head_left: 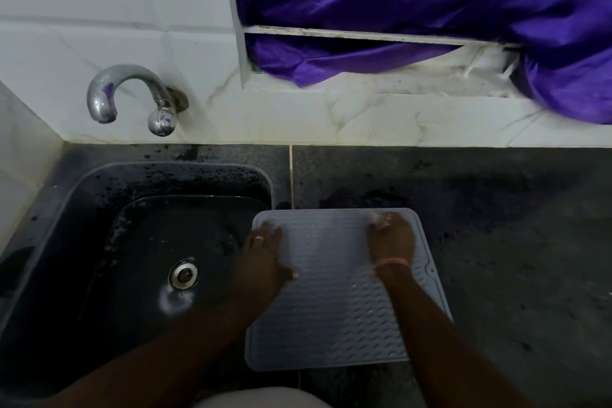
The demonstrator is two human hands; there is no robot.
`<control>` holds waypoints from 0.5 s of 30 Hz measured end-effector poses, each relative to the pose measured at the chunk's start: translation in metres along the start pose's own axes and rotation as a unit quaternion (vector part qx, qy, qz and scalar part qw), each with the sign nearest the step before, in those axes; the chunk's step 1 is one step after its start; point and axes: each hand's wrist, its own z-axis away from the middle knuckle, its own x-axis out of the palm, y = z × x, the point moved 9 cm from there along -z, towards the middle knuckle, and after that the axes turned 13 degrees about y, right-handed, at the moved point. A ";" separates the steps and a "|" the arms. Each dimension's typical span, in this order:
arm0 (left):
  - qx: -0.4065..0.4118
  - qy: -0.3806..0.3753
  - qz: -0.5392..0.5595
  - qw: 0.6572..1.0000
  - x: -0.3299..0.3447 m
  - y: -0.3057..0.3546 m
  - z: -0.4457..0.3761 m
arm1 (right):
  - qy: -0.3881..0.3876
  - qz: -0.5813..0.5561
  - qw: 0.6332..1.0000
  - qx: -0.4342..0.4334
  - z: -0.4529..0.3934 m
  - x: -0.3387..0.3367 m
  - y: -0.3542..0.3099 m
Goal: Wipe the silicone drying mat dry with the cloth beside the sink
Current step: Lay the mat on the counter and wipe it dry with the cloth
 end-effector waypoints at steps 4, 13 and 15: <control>-0.167 -0.039 0.128 0.977 0.009 -0.039 0.003 | 0.063 0.021 0.994 0.083 -0.029 -0.036 0.062; -0.296 -0.069 0.248 0.920 0.024 -0.056 0.010 | -0.020 -0.042 0.999 -0.002 0.080 0.038 -0.054; -0.318 -0.030 0.265 0.910 0.022 -0.061 0.008 | -0.098 -0.048 0.987 -0.117 0.126 0.063 -0.102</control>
